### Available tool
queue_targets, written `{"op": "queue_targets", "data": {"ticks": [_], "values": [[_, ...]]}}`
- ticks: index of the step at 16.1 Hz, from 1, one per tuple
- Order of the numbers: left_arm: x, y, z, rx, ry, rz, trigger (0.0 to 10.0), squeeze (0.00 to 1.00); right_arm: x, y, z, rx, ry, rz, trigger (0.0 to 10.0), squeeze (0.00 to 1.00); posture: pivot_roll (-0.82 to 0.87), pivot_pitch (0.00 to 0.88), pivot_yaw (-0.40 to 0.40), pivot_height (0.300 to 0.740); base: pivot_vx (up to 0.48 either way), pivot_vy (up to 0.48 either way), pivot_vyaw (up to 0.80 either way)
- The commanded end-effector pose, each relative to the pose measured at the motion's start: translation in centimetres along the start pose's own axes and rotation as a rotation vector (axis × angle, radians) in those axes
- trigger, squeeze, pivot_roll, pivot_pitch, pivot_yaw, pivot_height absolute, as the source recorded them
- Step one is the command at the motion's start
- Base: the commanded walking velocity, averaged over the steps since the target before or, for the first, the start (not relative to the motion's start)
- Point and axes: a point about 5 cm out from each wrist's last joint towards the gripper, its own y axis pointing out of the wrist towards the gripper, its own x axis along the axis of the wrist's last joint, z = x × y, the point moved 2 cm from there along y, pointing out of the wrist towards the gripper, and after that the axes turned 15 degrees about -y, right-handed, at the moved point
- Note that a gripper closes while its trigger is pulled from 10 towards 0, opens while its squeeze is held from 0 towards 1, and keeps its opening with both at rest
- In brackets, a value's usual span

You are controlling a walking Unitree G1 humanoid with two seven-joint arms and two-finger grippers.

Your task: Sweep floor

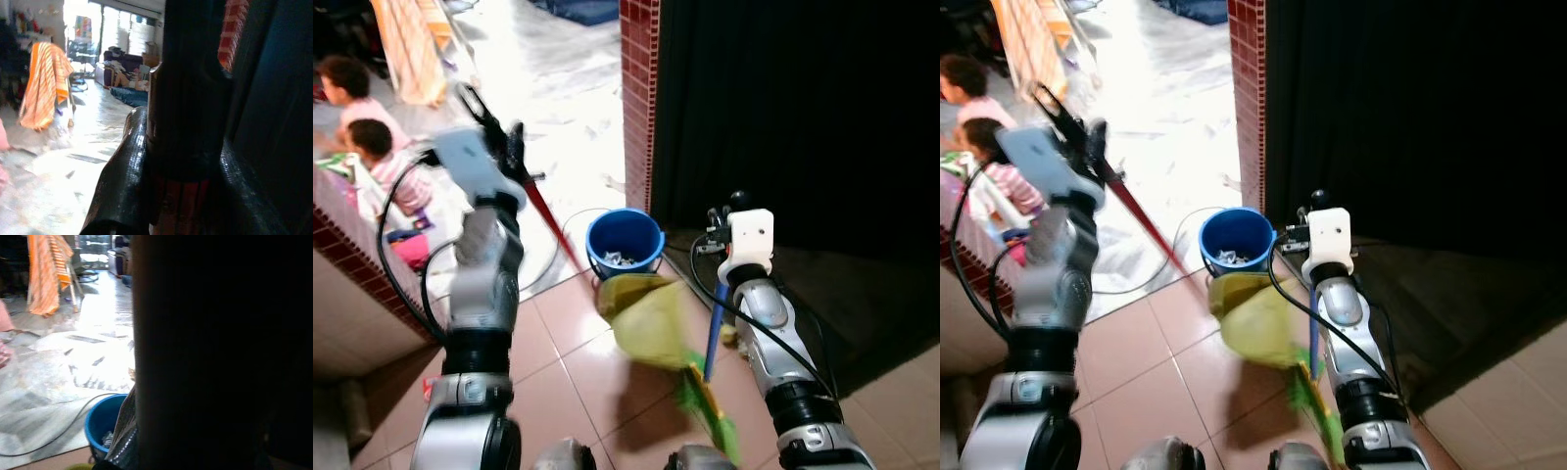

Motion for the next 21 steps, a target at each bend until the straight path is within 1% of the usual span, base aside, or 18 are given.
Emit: {"op": "queue_targets", "data": {"ticks": [1, 2, 3, 4, 5, 6, 7, 8, 10, 11, 12, 13, 14, 16, 18, 19, 20, 21], "values": [[0.6, -0.2, 0.1, -0.02, 0.016, -0.039, 10.0, 0.0, 1.1, 0.4, 0.7, 0.036, 0.027, -0.031, 10.0, 0.0, -0.09, 0.0, 0.061, 0.74, 0.0, 0.0, 0.0], [-0.4, -0.8, 0.3, -0.032, 0.036, -0.008, 10.0, 0.0, 1.3, 0.4, 1.3, 0.08, 0.049, -0.034, 10.0, 0.0, -0.09, 0.0, 0.058, 0.74, 0.0, 0.0, 0.0], [-1.0, -1.2, 0.2, -0.046, 0.047, 0.009, 10.0, 0.0, 1.6, 0.4, 1.7, 0.11, 0.056, -0.046, 10.0, 0.0, -0.09, 0.0, 0.057, 0.74, 0.0, 0.0, 0.0], [-1.6, -1.5, 0.1, -0.059, 0.059, 0.025, 10.0, 0.0, 2.0, 0.3, 1.9, 0.126, 0.057, -0.065, 10.0, 0.0, -0.09, 0.0, 0.056, 0.74, 0.0, 0.0, 0.0], [-2.3, -1.9, 0.1, -0.061, 0.068, 0.042, 10.0, 0.0, 2.8, 0.5, 2.0, 0.139, 0.052, -0.103, 10.0, 0.0, -0.1, 0.0, 0.056, 0.74, 0.0, 0.0, 0.0], [-3.2, -2.4, 0.1, -0.066, 0.08, 0.065, 10.0, 0.0, 3.9, 0.8, 1.7, 0.135, 0.042, -0.144, 10.0, 0.0, -0.1, 0.0, 0.056, 0.74, 0.0, 0.0, 0.0], [-3.8, -2.8, 0.2, -0.069, 0.095, 0.082, 10.0, 0.0, 4.5, 1.1, 1.3, 0.12, 0.05, -0.161, 10.0, 0.0, -0.1, 0.0, 0.056, 0.74, 0.0, 0.0, 0.0], [-5.1, -3.4, 0.8, -0.054, 0.119, 0.123, 10.0, 0.0, 5.6, 1.6, 0.5, 0.093, 0.032, -0.205, 10.0, 0.0, -0.1, 0.0, 0.057, 0.74, 0.0, 0.0, 0.0], [-6.7, -4.3, 1.7, -0.012, 0.151, 0.173, 10.0, 0.0, 7.3, 2.1, -0.6, 0.079, -0.034, -0.269, 10.0, 0.0, -0.1, 0.0, 0.056, 0.74, 0.0, 0.0, 0.0], [-7.2, -4.6, 2.0, 0.007, 0.147, 0.193, 10.0, 0.0, 7.9, 2.3, -1.2, 0.078, -0.086, -0.294, 10.0, 0.0, -0.1, 0.0, 0.056, 0.74, 0.0, 0.0, 0.0], [-7.8, -5.1, 2.1, 0.01, 0.139, 0.217, 10.0, 0.0, 8.7, 2.4, -2.2, 0.08, -0.182, -0.329, 10.0, 0.0, -0.1, 0.0, 0.064, 0.74, 0.0, 0.0, 0.0], [-8.0, -5.2, 2.0, 0.013, 0.121, 0.223, 10.0, 0.0, 8.8, 2.4, -2.5, 0.084, -0.226, -0.336, 10.0, 0.0, -0.11, 0.0, 0.064, 0.74, 0.0, 0.0, 0.0], [-8.2, -5.3, 1.9, 0.011, 0.116, 0.229, 10.0, 0.0, 8.8, 2.4, -3.0, 0.076, -0.244, -0.336, 10.0, 0.0, -0.11, 0.0, 0.07, 0.74, 0.0, 0.0, 0.0], [-8.7, -5.3, 1.6, -0.003, 0.118, 0.239, 10.0, 0.0, 7.8, 2.5, -4.4, 0.039, -0.264, -0.303, 10.0, 0.0, -0.1, 0.0, 0.074, 0.74, 0.0, 0.0, 0.0], [-9.0, -5.1, 1.9, 0.032, 0.103, 0.246, 10.0, 0.0, 7.0, 2.2, -4.8, 0.06, -0.351, -0.303, 10.0, 0.0, -0.09, 0.0, 0.071, 0.74, 0.0, 0.0, 0.0], [-9.0, -4.9, 2.0, 0.05, 0.106, 0.242, 10.0, 0.0, 6.7, 2.1, -4.9, 0.065, -0.366, -0.3, 10.0, 0.0, -0.08, 0.001, 0.068, 0.74, 0.0, 0.0, 0.0], [-8.8, -4.7, 2.4, 0.073, 0.122, 0.226, 10.0, 0.0, 5.6, 1.8, -4.8, 0.077, -0.389, -0.274, 10.0, 0.0, -0.08, 0.028, 0.072, 0.74, 0.0, 0.0, 0.0], [-9.1, -4.7, 2.9, 0.116, 0.121, 0.232, 10.0, 0.0, 4.3, 1.3, -4.5, 0.087, -0.39, -0.241, 10.0, 0.0, -0.08, 0.05, 0.075, 0.74, 0.0, 0.0, 0.0]]}}
